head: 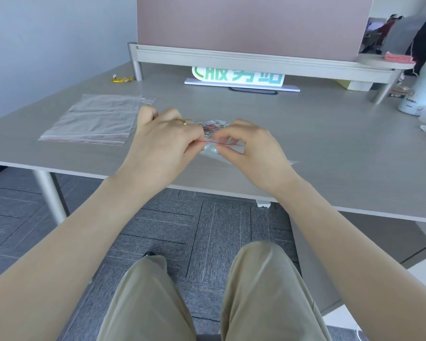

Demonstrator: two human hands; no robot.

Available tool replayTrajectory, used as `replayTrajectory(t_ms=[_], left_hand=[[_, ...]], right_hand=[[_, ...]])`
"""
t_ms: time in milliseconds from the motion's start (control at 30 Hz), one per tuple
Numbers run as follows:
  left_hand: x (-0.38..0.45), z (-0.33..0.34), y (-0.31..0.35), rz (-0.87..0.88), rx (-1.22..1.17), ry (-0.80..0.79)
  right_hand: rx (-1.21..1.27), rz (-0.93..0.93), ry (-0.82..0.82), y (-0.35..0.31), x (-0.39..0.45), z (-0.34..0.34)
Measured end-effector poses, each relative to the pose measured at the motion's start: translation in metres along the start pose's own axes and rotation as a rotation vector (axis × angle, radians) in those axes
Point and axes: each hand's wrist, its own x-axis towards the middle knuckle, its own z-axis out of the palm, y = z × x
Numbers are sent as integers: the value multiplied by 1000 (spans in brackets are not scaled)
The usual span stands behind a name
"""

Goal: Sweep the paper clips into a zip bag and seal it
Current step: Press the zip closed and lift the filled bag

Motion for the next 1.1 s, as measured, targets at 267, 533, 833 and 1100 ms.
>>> replayTrajectory(t_ms=[267, 533, 833, 1100], left_hand=[[8, -1, 8, 6, 39, 16], [0, -5, 1, -30, 146, 22], [4, -10, -12, -102, 95, 40], [28, 17, -36, -447, -630, -343]], right_hand=[[-105, -66, 24, -3, 6, -3], [-248, -86, 104, 8, 0, 7], [-178, 44, 190, 37, -2, -9], [162, 160, 96, 40, 43, -29]])
